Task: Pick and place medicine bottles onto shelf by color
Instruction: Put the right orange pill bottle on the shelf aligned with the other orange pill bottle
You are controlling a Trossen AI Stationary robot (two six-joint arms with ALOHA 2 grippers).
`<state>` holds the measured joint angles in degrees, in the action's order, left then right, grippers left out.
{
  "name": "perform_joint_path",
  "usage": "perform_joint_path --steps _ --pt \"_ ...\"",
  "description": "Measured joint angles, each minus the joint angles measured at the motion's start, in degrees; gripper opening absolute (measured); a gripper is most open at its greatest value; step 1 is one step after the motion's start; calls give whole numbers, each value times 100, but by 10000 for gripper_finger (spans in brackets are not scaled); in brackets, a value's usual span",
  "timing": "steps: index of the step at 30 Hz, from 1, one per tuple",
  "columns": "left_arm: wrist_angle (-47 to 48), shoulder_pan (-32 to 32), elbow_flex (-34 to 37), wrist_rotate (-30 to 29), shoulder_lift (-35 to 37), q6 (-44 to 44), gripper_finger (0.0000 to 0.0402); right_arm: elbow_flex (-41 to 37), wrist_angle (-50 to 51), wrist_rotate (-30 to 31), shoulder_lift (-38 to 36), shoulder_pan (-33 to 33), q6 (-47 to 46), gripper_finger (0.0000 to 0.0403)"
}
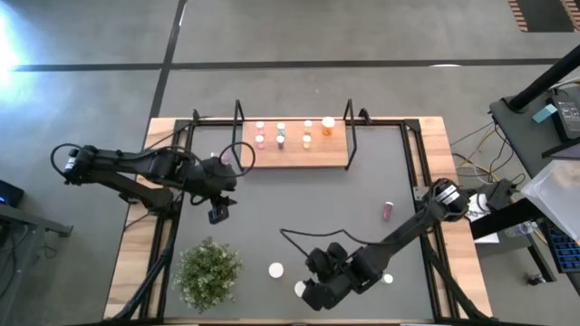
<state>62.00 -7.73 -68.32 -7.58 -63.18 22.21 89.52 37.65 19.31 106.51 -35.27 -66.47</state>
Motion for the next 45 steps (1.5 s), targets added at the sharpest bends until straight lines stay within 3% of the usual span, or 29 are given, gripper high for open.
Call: perform_joint_path --steps 7,15,35,45 --pt "-153 -26 128 -4 11 142 176 -2 -432 -521 124 -54 823 276" --pt "-157 -28 119 -6 51 140 176 0 -677 177 191 -245 1773 257" --pt "-157 -28 121 -17 66 129 176 11 -1491 599 852 -284 1964 249" --pt "-155 -28 121 -15 66 132 176 13 -1583 626 841 -297 1955 249"
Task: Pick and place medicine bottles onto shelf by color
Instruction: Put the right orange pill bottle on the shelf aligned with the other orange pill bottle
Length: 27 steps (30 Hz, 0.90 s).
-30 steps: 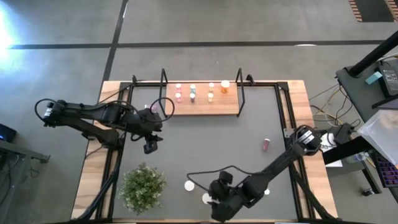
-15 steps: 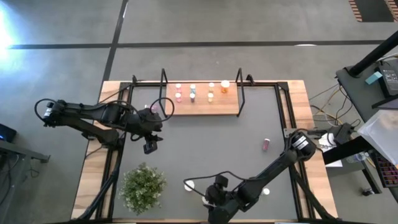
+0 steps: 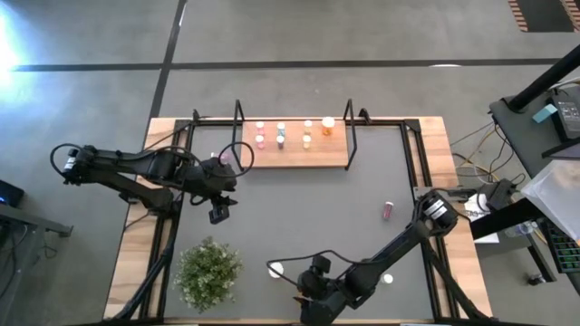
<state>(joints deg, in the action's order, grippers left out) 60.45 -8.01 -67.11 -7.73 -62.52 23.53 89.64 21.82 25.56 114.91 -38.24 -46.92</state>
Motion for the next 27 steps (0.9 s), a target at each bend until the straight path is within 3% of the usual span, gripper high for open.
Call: perform_joint_path --steps 4,7,15,19,22,27 --pt "1 0 2 0 0 0 176 65 39 -2 0 -4 -137 249" --pt "2 0 2 0 0 0 176 146 142 -82 -24 -15 -970 249" --pt "4 0 9 2 0 2 176 424 1184 -264 -39 -92 -5630 249" --pt "5 0 15 2 0 -132 176 439 1935 -308 -17 -120 -7247 249" --pt "5 0 26 4 0 -183 176 419 2084 -306 42 -114 -7853 249" --pt "4 0 75 3 0 -190 176 407 2076 -305 157 -76 -8064 249"
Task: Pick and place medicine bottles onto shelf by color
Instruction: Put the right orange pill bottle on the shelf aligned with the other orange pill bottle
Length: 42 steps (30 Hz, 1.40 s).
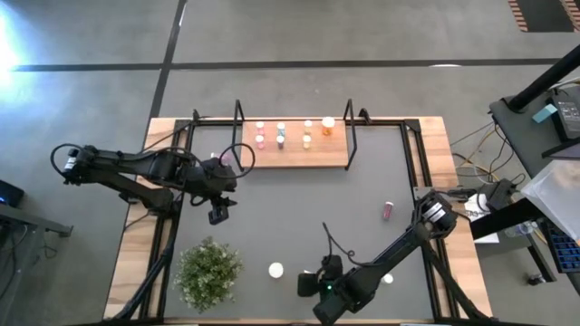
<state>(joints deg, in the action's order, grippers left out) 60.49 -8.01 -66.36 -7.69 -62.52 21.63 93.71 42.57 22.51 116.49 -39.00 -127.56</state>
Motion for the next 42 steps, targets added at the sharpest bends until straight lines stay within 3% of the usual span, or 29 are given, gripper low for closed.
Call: perform_joint_path --steps 17,26,31,42 --pt "-2 0 19 3 0 15 176 13 13 -25 433 187 20 246" --pt "0 0 19 1 0 26 176 13 52 -47 434 190 373 184" --pt "0 0 19 1 0 28 176 -2 84 50 354 192 592 177" --pt "-4 0 19 -5 0 44 176 0 740 2479 -85 505 1665 182"
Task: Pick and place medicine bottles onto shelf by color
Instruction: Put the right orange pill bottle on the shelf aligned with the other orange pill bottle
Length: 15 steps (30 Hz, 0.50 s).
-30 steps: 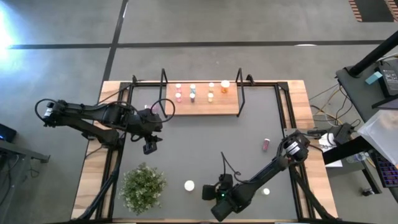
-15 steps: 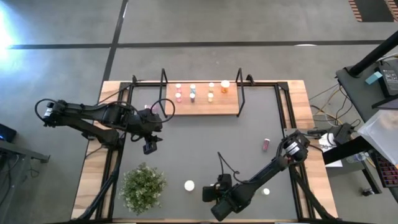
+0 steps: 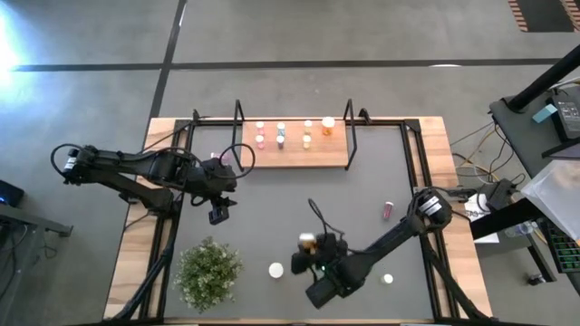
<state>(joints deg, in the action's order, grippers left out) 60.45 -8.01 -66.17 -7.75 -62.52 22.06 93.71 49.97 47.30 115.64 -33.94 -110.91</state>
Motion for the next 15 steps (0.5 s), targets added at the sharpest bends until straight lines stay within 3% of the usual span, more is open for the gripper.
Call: perform_joint_path --steps 3,9,15 --pt "0 2 0 0 0 -14 176 0 178 668 -5 295 560 182" --pt "0 0 -4 -1 0 -39 176 0 711 1158 -112 999 1549 182" --pt "0 2 -5 -162 0 -47 176 -127 2370 1622 -504 1398 869 183"
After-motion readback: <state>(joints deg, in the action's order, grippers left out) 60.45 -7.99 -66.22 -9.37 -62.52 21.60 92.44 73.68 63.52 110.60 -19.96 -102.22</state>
